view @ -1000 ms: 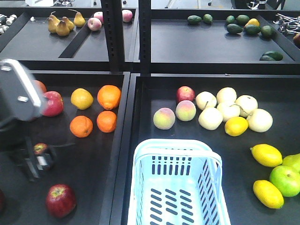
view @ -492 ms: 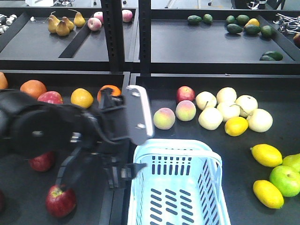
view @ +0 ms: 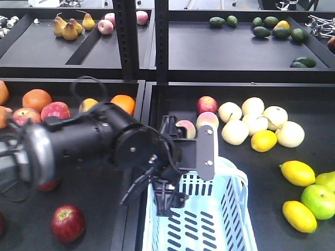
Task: Pick three apples into basket with both arms
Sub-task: 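Reach the left gripper over the light-blue basket handle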
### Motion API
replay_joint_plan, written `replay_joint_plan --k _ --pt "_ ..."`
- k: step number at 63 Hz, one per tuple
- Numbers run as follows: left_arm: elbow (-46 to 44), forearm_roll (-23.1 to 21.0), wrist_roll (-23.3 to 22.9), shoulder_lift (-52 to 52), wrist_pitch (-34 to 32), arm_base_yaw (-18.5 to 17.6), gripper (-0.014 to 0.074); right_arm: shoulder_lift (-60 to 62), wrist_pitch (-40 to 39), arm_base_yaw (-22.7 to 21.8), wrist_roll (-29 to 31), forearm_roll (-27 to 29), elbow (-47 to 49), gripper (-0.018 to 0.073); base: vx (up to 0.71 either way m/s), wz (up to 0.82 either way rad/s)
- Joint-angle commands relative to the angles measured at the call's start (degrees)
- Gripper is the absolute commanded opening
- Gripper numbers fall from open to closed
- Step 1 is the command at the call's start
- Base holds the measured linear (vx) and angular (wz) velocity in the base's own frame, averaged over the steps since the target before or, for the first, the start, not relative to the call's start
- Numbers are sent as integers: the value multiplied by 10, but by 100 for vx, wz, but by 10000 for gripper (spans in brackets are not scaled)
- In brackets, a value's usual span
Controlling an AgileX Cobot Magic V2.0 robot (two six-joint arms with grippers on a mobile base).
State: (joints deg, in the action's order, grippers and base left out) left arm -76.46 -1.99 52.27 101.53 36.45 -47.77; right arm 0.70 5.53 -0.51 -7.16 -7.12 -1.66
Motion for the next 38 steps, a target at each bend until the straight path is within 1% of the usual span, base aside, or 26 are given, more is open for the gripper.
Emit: replay_joint_plan --k 1,11,15,22,27,31,38 --pt "-32 3 -4 -12 -20 -9 611 7 -46 0 0 -6 -7 -8 0 0" --pt "-53 5 -5 6 -19 -13 566 7 -46 0 0 -6 -7 -8 0 0" --pt "-60 20 -13 12 -17 -12 544 7 -46 0 0 -6 -7 -8 0 0" --pt "-63 30 -27 16 -14 -13 493 7 -46 0 0 -6 -7 -8 0 0" --pt "-63 30 -28 16 -14 -13 435 7 -46 0 0 -6 -7 -8 0 0" --pt "-63 30 -28 16 -14 -13 366 7 -46 0 0 -6 -7 -8 0 0" --pt "-63 30 -28 16 -15 -13 209 7 -46 0 0 -6 -7 -8 0 0"
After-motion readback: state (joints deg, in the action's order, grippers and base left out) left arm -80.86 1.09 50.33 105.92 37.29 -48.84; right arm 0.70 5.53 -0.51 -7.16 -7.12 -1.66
